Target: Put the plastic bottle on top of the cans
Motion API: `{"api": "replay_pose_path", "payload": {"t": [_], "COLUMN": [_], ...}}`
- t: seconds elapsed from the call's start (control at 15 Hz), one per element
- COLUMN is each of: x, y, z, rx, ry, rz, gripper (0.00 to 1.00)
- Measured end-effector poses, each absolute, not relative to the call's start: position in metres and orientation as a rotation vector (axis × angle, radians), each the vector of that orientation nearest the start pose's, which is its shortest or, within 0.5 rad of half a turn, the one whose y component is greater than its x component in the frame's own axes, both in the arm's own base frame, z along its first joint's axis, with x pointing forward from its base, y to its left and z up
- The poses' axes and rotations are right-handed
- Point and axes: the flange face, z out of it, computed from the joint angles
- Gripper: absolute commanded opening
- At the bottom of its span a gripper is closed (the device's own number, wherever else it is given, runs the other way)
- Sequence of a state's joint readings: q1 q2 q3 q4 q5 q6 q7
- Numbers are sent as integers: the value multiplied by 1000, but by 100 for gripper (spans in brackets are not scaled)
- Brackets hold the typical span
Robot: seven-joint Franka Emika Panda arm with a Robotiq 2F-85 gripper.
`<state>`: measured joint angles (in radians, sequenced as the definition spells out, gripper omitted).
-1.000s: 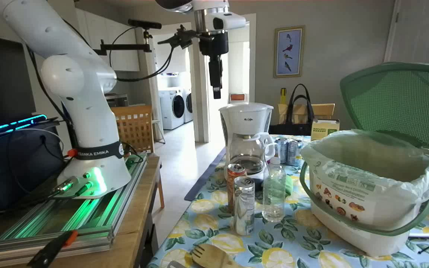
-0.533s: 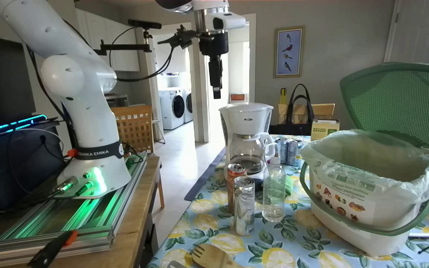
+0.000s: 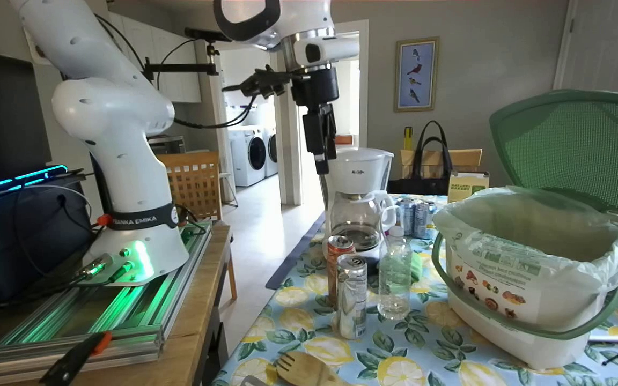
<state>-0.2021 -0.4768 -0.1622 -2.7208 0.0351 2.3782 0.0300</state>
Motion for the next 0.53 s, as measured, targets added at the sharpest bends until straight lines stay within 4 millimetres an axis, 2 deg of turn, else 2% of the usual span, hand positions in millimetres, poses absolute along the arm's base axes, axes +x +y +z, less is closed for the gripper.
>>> {"api": "replay_pose_path", "payload": {"t": [0.2, 0.53], "x": [358, 365], "y": [-144, -159], "z": [348, 305], "rx": [-3022, -3081], "ry": [563, 364], "rz": [-222, -238], "gripper": [100, 100]}}
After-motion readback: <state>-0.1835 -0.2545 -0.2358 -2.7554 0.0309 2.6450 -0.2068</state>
